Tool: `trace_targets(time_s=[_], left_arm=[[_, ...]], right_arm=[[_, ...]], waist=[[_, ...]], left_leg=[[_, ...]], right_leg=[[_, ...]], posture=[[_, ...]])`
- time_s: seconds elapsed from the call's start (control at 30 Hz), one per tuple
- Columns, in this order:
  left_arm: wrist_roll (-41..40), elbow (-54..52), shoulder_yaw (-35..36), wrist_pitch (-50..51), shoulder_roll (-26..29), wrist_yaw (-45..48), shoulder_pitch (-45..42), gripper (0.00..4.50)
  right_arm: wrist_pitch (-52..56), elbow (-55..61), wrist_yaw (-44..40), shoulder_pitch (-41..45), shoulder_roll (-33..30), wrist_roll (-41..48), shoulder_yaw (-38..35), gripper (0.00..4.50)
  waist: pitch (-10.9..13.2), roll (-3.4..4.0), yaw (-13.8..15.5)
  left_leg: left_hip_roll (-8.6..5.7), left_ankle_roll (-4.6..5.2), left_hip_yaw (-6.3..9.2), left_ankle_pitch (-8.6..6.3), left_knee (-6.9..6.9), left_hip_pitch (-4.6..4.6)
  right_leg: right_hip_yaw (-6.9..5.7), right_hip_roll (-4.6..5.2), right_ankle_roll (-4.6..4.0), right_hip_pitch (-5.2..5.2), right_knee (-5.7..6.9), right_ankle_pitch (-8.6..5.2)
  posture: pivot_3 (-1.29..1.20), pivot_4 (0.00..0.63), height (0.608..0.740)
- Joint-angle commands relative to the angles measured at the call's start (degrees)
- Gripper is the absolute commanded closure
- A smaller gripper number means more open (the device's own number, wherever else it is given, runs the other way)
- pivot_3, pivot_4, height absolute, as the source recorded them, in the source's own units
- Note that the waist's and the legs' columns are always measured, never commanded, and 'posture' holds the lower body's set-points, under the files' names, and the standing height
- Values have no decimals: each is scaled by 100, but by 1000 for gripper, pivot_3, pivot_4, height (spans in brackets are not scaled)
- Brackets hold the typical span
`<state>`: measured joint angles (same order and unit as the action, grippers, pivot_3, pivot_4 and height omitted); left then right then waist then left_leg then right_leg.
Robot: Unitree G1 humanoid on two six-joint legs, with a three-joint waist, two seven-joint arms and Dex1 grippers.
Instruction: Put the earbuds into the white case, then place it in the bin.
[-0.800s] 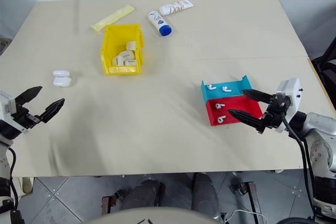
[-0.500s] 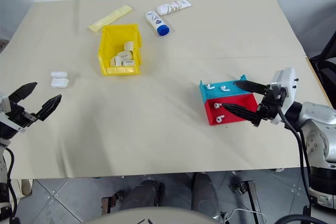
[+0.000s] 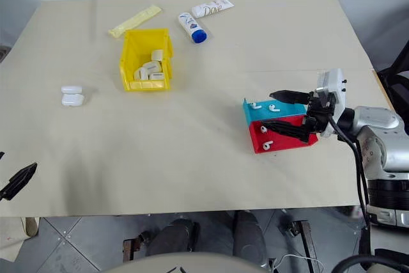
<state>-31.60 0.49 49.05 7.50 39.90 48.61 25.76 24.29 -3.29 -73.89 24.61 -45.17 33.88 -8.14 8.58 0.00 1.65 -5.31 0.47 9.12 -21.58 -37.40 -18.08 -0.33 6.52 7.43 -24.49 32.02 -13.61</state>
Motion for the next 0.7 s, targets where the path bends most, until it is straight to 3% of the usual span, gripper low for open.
trace_targets(time_s=[0.03,0.2,0.33,0.53,0.7], left_arm=[[-148,-422,251,36,-75,-140,86,20],[87,-630,-16,497,202,-853,-584,20],[230,-599,-463,1726,654,-1925,-1660,20],[822,566,-2194,3577,1668,-2375,-3805,20],[1412,1973,-3493,4174,1764,-2281,-5615,20]], right_arm=[[-168,-103,-164,308,6,-36,41,0],[-284,-30,-243,528,180,-98,223,0],[-338,187,-296,574,283,-70,324,0],[-408,516,-290,526,404,-19,382,0],[-393,748,-241,371,394,36,316,0]], waist=[[0,-1,-17],[0,-5,1],[0,-9,27],[0,-10,-20],[-6,-21,-79]], left_leg=[[2,-1,-3,0,1,1],[8,-6,-10,-4,3,2],[6,-15,-4,3,2,3],[0,-14,-7,6,11,4],[3,-19,-25,8,16,3]], right_leg=[[2,0,3,0,-1,1],[11,-5,14,-3,-4,8],[6,-16,13,-3,3,13],[16,-25,18,-14,31,17],[22,-31,16,-34,42,16]], posture=[[0,150,740],[0,150,740],[0,150,740],[0,150,740],[0,150,740]])
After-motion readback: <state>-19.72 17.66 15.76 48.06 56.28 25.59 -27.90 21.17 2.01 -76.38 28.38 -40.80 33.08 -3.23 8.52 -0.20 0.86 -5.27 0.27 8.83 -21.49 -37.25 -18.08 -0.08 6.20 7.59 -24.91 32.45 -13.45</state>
